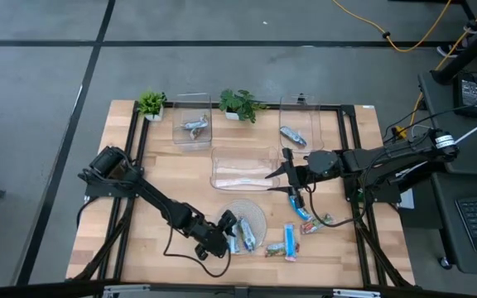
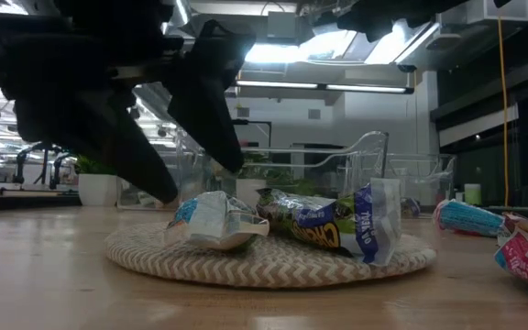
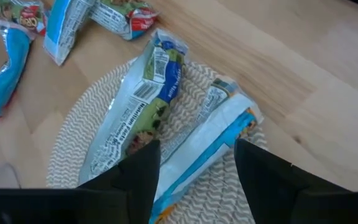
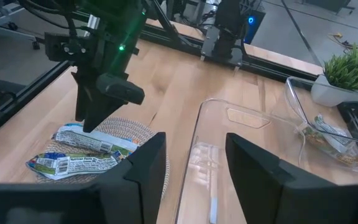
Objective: Pick and place Granola Bars by type
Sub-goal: Put the orange granola bar into the top left transparent bin
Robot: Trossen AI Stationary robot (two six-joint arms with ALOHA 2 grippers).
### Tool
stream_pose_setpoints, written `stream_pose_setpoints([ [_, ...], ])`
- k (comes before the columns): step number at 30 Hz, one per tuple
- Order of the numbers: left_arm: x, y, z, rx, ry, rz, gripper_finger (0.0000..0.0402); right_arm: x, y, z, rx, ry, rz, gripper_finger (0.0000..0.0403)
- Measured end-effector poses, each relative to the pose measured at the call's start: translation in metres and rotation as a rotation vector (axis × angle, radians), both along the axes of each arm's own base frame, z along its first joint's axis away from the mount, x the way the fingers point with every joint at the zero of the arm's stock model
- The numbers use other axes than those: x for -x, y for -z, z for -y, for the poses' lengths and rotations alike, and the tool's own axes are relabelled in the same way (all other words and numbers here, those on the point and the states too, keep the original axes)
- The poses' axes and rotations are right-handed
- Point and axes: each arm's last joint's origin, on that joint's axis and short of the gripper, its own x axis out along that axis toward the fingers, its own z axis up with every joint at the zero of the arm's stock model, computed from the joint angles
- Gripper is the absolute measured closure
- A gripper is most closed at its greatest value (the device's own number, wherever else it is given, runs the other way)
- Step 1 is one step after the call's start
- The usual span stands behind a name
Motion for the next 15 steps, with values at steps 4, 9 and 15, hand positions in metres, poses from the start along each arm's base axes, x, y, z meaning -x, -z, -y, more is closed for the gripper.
stream_pose_setpoints([
  [4, -0.0002, 0.0002, -0.0007, -0.001, -0.002, -0.002, 0.0207, 0.0000, 0.0000, 0.0000, 0.000, 0.000, 0.000, 0.0234],
  [9, -0.0001, 0.0016, -0.0039, 0.000, -0.018, -0.024, 0.0214, 0.0000, 0.0000, 0.0000, 0.000, 0.000, 0.000, 0.0234],
  [15, -0.0004, 0.0017, -0.0046, 0.000, -0.020, -0.025, 0.0222, 0.0000, 0.0000, 0.0000, 0.000, 0.000, 0.000, 0.0234],
])
